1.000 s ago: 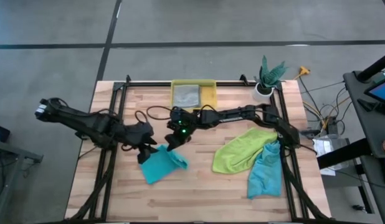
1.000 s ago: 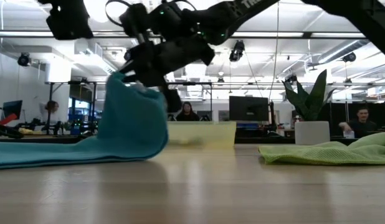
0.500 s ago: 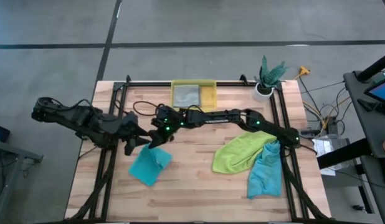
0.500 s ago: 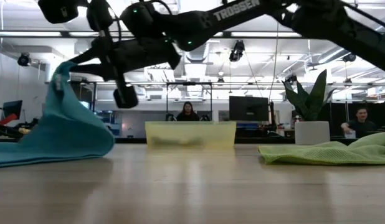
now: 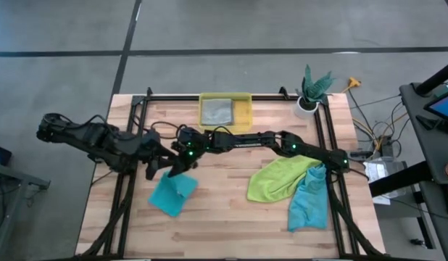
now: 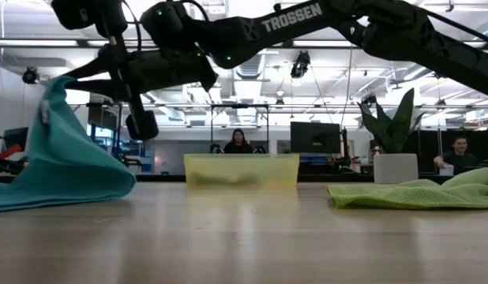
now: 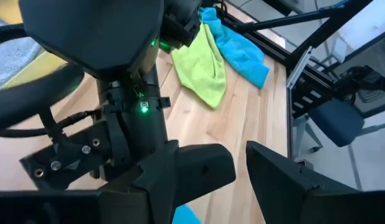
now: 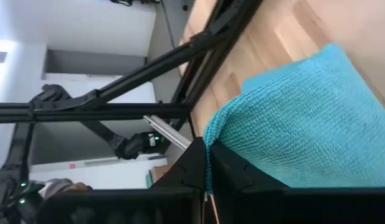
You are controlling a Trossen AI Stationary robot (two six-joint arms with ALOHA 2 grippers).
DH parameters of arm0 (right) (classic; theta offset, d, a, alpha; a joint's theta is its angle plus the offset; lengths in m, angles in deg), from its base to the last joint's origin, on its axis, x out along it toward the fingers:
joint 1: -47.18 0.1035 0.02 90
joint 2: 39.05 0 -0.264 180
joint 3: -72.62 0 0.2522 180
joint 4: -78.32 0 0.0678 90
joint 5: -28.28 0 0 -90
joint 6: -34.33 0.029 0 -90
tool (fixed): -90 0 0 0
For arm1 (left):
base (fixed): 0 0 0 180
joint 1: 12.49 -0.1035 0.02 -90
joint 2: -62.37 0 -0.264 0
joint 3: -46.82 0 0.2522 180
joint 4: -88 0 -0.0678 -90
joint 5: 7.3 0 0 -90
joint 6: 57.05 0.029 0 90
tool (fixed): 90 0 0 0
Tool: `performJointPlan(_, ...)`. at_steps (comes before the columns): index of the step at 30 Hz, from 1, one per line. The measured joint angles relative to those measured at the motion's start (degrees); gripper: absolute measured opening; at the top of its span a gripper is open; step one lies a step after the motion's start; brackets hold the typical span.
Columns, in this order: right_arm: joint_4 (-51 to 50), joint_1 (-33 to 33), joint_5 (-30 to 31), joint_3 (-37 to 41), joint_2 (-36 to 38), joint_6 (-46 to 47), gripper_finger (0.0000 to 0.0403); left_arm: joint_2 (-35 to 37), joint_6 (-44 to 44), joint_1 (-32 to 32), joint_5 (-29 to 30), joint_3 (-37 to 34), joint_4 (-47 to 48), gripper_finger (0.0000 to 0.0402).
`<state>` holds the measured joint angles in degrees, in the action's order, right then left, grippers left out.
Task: Fold microfiber towels
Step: Fold the blue microfiber cloth
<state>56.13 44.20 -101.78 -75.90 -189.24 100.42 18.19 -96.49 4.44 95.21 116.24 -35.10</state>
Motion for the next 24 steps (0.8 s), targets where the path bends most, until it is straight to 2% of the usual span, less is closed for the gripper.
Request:
performJointPlan(12,4.1,2.7,-0.3,-0.1,0.0,1.4,0.0009,1.1,0.5,0.0,-0.2,-0.1,0.5,0.0173)
performJointPlan(21,6.4,4.9,10.6,-0.1,0.0,0.3,0.0009,0.8,0.9,0.0,-1.5,-0.1,0.4,0.0173)
performJointPlan(24,6.7,5.3,12.0,-0.1,-0.4,0.6,0.0009,0.9,0.9,0.0,-2.7,-0.3,0.4,0.0173)
